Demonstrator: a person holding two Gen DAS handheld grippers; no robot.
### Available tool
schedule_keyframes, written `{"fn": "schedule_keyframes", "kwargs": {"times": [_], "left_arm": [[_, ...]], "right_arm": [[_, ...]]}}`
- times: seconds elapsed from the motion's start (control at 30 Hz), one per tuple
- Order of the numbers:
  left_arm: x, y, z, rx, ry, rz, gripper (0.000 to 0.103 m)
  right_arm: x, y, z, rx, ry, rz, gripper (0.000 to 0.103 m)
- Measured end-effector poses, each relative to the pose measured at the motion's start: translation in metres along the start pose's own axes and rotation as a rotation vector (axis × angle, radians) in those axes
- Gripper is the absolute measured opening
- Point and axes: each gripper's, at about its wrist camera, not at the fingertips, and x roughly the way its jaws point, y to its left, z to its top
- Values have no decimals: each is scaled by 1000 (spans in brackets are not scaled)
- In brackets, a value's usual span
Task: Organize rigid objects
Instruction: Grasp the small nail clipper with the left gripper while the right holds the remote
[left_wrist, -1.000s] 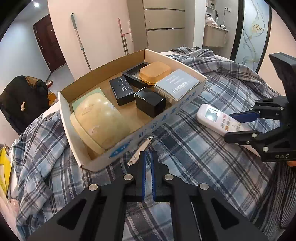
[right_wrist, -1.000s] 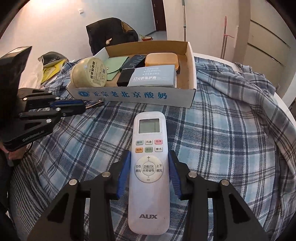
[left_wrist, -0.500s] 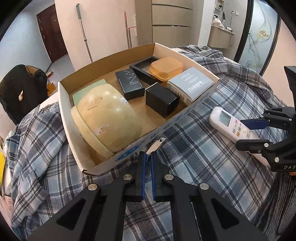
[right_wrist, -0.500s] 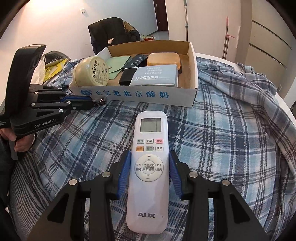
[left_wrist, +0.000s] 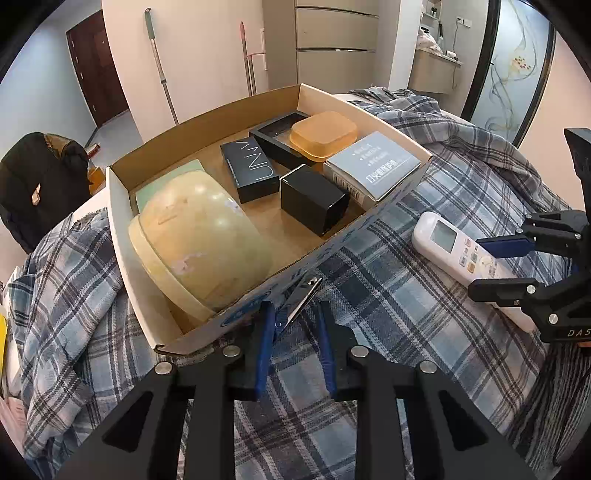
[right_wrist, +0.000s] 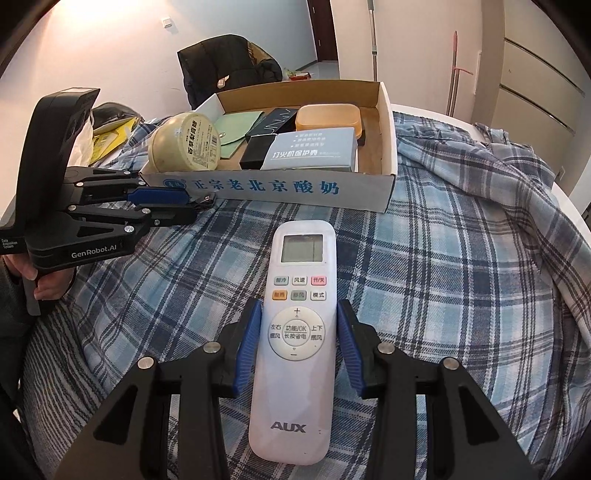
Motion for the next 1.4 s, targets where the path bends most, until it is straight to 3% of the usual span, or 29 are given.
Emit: {"fn": "schedule_keyframes", "kwargs": {"times": [0.27,0.43,0.5,0.57,0.67,0.8,0.93,0.97,1.03,1.17,1.4], "left_arm": [[3,-14,0,51,11,-28,61],[3,-11,1,25,22,-68,62],[2,-7,1,-6,28,-110,61],[0,-5,0,-24,35,-144,51],[-6,-1,-9,-37,39,-186,46],[-14,-2,-12,-41,12,-129,43],[-14,5,0,-82,-18,-163,41],[-13,6,2,-86,-14,-169,31],[-9,6,3,-83,-5,-186,25],[-1,7,1,-86,-5,-145,25],[5,8,6,-96,-8,-149,24]], "right_arm": [[0,1,-1,2,2,12,41],[0,1,-1,3,2,12,42],[0,1,-1,2,3,13,42],[0,1,0,2,3,16,42],[0,1,-1,3,4,23,42],[0,1,-1,-1,4,21,42],[-1,0,-2,3,2,23,42],[-1,0,-2,3,2,22,42],[-1,0,-2,4,2,24,42],[-1,1,-2,3,1,24,42],[-2,2,-3,-5,-1,15,42]]}}
